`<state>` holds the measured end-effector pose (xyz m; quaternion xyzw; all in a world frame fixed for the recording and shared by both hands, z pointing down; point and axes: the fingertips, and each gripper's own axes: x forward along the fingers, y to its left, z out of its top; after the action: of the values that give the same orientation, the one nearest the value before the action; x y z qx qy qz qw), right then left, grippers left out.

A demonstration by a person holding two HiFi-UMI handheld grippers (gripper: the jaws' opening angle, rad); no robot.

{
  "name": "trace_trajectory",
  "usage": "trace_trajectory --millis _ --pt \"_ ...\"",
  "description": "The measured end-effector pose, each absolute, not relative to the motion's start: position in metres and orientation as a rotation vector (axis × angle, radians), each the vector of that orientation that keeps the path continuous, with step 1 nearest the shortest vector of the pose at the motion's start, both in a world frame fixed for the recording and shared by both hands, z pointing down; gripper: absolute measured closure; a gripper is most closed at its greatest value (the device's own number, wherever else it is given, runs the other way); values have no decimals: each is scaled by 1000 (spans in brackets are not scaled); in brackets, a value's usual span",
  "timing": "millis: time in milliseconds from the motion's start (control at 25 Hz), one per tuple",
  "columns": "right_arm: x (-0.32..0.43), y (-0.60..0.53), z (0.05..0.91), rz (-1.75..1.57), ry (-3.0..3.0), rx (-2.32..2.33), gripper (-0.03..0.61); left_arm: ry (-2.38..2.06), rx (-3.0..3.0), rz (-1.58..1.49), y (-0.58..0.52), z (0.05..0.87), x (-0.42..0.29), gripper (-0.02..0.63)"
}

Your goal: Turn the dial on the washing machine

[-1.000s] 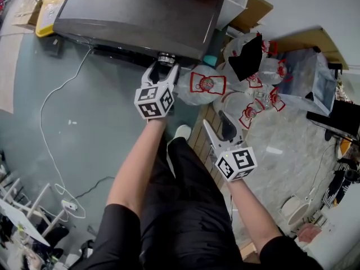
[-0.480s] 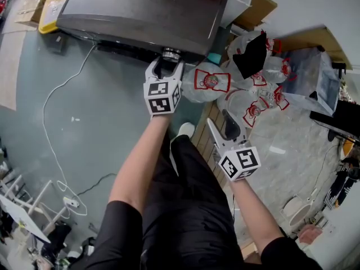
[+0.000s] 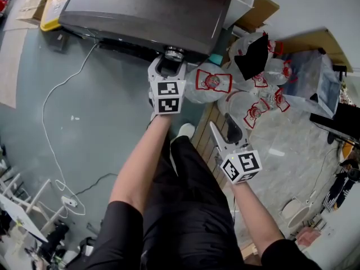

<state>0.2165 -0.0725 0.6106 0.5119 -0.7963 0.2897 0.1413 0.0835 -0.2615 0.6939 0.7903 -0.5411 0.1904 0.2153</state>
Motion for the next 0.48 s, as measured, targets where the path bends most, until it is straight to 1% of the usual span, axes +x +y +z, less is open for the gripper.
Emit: trace_trajectory --millis 200,480 --pt "216 -72 608 803 -2305 1463 354 -1526 2214 578 -261 692 83 347" --pt "215 -76 608 809 -2313 1456 354 -1501 2219 515 -261 691 85 344"
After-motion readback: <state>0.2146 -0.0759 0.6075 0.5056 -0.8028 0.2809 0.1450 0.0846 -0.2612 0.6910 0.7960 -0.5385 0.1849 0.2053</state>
